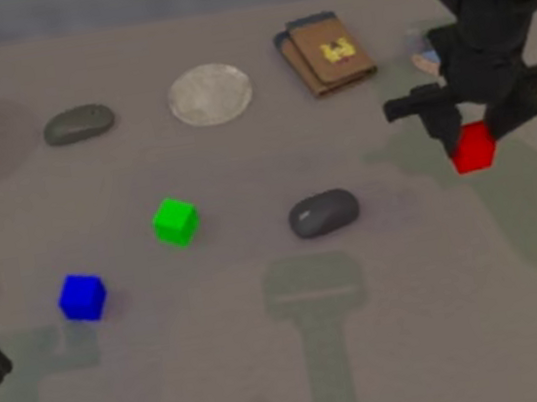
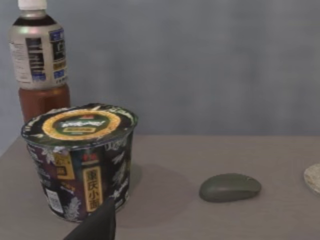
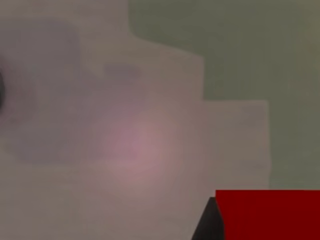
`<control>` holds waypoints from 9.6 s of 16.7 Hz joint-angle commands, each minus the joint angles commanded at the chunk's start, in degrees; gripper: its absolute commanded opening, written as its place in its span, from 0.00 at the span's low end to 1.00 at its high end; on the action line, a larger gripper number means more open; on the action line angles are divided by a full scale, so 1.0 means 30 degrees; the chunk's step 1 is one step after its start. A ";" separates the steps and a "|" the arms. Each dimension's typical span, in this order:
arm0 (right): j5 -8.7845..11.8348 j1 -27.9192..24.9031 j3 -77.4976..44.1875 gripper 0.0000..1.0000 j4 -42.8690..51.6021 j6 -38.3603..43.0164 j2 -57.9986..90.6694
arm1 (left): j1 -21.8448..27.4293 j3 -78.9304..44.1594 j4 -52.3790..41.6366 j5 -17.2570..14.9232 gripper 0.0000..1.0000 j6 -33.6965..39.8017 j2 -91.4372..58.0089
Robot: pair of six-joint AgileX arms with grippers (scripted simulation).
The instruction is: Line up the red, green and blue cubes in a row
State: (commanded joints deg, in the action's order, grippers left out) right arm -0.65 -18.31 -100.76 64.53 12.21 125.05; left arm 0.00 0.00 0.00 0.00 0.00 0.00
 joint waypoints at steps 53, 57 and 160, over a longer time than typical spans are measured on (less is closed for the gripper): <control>-0.0579 -1.2427 -0.4328 1.00 -0.0500 1.4709 0.4759 | 0.0000 0.0000 0.0000 0.0000 1.00 0.0000 0.0000; -0.0575 -1.2546 -0.6168 1.00 0.1706 1.4792 0.4461 | 0.0000 0.0000 0.0000 0.0000 1.00 0.0000 0.0000; 0.0216 0.5912 3.3586 1.00 -2.1509 -0.4070 -4.1684 | 1.0171 -3.5073 -2.2439 0.0020 0.00 0.3640 -4.2529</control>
State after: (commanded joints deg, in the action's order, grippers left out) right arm 0.00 -0.57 0.00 0.00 0.00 0.00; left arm 30.51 -105.22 -67.32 0.06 10.92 -127.59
